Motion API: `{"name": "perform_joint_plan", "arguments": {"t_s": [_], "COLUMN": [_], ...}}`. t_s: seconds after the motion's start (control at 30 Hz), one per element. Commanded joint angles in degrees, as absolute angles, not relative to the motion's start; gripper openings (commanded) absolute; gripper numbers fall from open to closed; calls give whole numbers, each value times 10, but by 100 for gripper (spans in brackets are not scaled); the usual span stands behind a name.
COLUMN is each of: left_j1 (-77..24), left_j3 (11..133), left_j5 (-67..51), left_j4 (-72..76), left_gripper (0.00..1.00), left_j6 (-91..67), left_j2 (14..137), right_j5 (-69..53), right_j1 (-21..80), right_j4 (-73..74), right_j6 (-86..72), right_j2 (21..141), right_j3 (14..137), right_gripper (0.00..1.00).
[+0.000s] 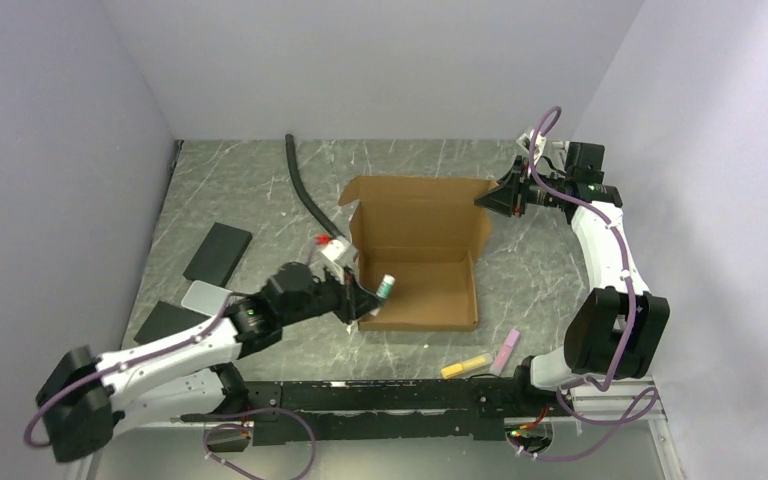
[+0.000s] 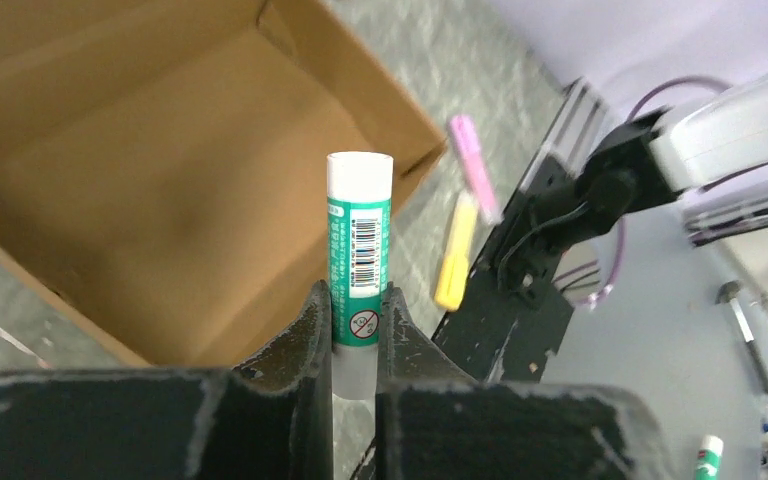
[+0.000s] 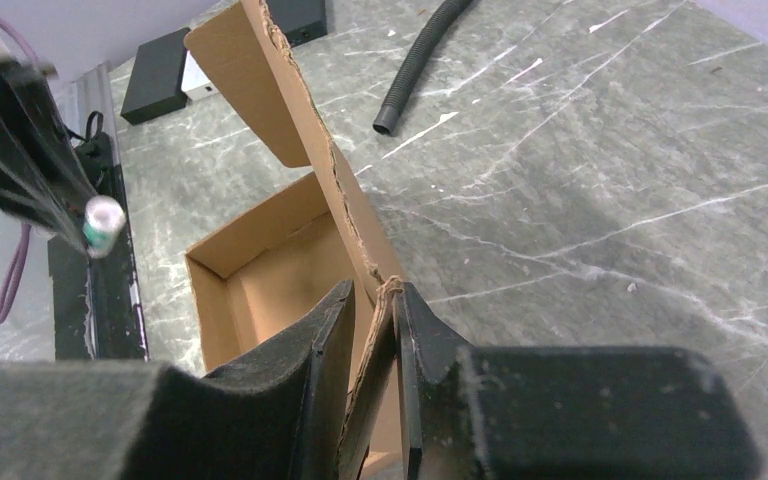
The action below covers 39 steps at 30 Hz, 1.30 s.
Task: Fold the paper box
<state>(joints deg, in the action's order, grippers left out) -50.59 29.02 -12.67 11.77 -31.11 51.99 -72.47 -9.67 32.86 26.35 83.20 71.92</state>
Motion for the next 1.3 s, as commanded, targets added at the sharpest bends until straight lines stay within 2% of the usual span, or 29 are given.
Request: {"name": "perform_joint_plan", "arguments": {"t_s": [0.0, 0.1, 0.23, 0.37, 0.53, 0.57, 0.63, 0.83, 0.87, 1.07, 1.13, 1.27], "left_j1": [-575, -590, -601, -612, -615, -615, -615, -614, -614, -602, -568, -426], "left_j3": [334, 366, 421, 487, 515, 517, 518, 519, 519, 525, 536, 538], "left_j5": [17, 85, 152, 203, 206, 208, 206, 172, 170, 187, 174, 55], "left_j4": [131, 117, 66, -26, -69, -73, -74, -74, -78, -130, -157, -183], "left_gripper": [0, 1, 10, 21, 43, 47, 51, 51, 54, 90, 94, 95], "left_j6": [-323, -347, -380, -404, -406, -402, -388, -309, -297, -190, -170, -171], "left_j2": [600, 655, 715, 774, 800, 797, 787, 742, 731, 634, 600, 545], "right_j5": [-736, -739, -741, -741, -742, -742, -741, -737, -737, -738, -738, -738], "right_j1": [-98, -98, -98, -98, -98, -98, -98, -98, -98, -98, -98, -98], "right_j4": [311, 310, 311, 313, 319, 319, 321, 337, 342, 352, 355, 362], "right_j6": [265, 264, 265, 268, 273, 274, 276, 292, 297, 307, 311, 318], "right_j2": [825, 825, 824, 825, 826, 826, 826, 829, 830, 834, 835, 839], "right_j3": [720, 720, 719, 720, 722, 722, 722, 727, 728, 730, 730, 732], "right_gripper": [25, 25, 25, 25, 25, 26, 26, 26, 27, 30, 31, 34]}}
